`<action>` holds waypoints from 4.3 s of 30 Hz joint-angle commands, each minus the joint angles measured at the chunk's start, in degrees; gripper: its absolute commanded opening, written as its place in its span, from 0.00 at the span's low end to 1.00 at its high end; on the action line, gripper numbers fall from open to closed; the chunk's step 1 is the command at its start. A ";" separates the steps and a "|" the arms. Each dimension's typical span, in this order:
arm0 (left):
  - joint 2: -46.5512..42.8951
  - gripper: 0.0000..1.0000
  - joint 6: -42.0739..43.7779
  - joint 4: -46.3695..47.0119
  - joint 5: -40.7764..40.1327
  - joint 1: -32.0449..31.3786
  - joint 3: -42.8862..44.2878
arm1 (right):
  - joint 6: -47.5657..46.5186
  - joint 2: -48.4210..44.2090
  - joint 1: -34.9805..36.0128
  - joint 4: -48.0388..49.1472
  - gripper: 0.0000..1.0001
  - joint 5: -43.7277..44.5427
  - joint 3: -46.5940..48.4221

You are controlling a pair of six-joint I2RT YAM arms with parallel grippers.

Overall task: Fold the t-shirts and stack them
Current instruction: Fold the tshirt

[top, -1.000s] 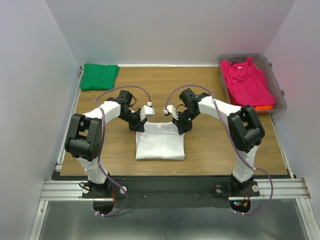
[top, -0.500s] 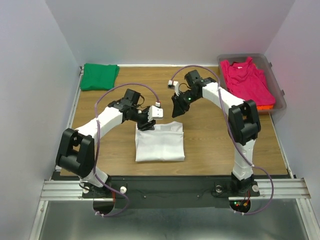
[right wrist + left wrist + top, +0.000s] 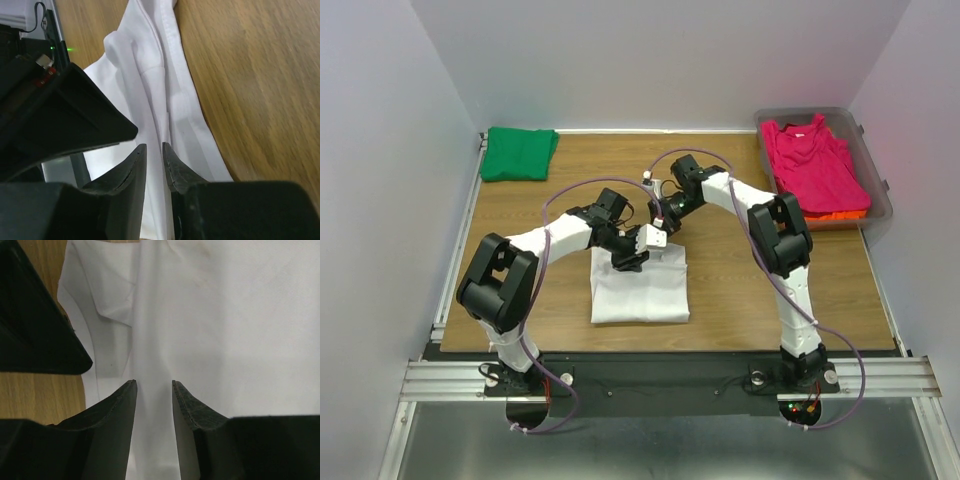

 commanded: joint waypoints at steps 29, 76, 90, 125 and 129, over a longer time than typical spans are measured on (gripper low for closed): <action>3.00 0.45 -0.99 3.71 -4.19 -1.14 0.84 | 0.00 7.05 1.69 7.50 0.15 1.09 -5.78; 0.20 0.27 2.53 -4.99 -6.48 4.04 12.79 | 1.93 -0.85 -0.50 7.33 0.41 16.81 1.42; -10.52 0.32 -26.54 1.31 1.60 12.04 5.95 | 4.13 -17.11 -5.69 6.36 0.42 18.34 -4.87; -4.10 0.31 -60.81 19.41 20.24 17.96 -1.06 | 20.47 -20.90 -2.10 17.69 0.41 3.30 -18.59; -3.15 0.31 -65.41 26.71 19.80 14.33 -8.47 | 21.80 -17.66 -0.86 19.10 0.41 0.83 -20.19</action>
